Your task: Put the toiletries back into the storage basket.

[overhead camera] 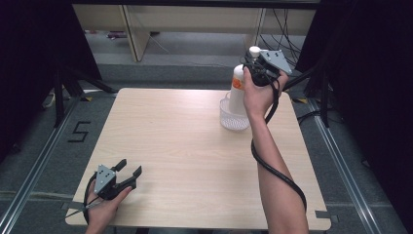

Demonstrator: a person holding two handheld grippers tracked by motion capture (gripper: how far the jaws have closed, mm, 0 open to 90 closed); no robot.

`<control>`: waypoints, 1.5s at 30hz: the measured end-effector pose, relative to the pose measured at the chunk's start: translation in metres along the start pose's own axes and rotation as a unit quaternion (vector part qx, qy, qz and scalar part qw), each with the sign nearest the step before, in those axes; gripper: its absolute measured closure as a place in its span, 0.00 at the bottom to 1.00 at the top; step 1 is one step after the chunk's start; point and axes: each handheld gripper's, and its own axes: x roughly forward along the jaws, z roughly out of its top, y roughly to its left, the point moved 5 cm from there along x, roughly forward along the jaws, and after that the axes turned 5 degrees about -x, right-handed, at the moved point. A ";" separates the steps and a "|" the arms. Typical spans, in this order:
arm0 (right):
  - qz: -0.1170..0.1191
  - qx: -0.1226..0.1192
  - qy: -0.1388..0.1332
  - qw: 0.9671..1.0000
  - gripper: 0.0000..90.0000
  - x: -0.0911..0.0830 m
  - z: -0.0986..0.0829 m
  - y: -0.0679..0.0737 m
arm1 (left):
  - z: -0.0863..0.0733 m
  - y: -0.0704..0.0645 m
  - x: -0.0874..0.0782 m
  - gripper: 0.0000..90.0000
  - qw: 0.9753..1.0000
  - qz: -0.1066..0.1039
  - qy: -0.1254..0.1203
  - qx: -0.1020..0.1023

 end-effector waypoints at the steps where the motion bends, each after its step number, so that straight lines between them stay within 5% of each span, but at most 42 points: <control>1: -0.001 -0.001 0.002 1.000 0.67 0.001 0.000 0.000 | 0.000 0.000 0.000 0.37 1.000 0.000 0.000 -0.001; 45: -0.004 0.003 0.028 1.000 0.67 0.027 -0.010 -0.002 | 0.000 0.000 0.000 0.37 1.000 0.000 -0.001 -0.004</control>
